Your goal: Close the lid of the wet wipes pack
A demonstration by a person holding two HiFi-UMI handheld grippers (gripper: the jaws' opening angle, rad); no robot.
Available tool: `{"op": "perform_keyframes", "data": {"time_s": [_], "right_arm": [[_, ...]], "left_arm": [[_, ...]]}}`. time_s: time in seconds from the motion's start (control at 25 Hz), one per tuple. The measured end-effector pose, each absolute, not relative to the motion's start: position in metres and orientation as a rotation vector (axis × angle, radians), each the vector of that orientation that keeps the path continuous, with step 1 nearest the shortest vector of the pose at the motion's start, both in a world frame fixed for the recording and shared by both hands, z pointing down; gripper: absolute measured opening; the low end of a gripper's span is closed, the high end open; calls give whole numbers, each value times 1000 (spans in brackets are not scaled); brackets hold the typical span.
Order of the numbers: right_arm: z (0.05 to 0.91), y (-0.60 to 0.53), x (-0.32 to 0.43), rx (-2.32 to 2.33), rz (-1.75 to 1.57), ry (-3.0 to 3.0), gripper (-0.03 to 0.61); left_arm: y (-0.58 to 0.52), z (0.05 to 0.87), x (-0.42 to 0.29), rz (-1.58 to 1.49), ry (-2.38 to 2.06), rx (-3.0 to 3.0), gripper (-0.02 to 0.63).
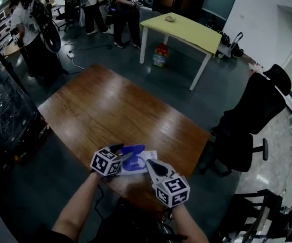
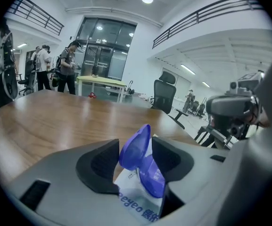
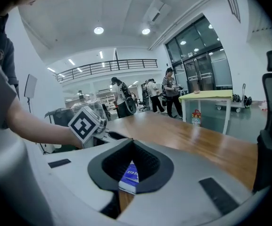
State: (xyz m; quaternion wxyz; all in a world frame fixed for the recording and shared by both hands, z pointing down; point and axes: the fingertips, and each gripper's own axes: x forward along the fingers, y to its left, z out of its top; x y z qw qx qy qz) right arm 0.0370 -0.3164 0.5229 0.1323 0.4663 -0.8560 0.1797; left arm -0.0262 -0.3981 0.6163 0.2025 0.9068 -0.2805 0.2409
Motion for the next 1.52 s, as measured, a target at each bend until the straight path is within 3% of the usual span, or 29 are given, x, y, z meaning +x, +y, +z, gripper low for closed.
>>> {"op": "perform_keyframes", "data": {"time_s": [0.96,1.16,1.52], "right_arm": [[638,-341,18,1118,657,-2310,5],[650,-332,16,1098,678,-2279,5],[662,-328,17,1070,718,-2255,5]], "left_arm": [[-333,620,-34,662,-904,2442,196],[-321,642,-28,839,-936,2438,66],[-319,666,-28,989,-979,2396,9]]}}
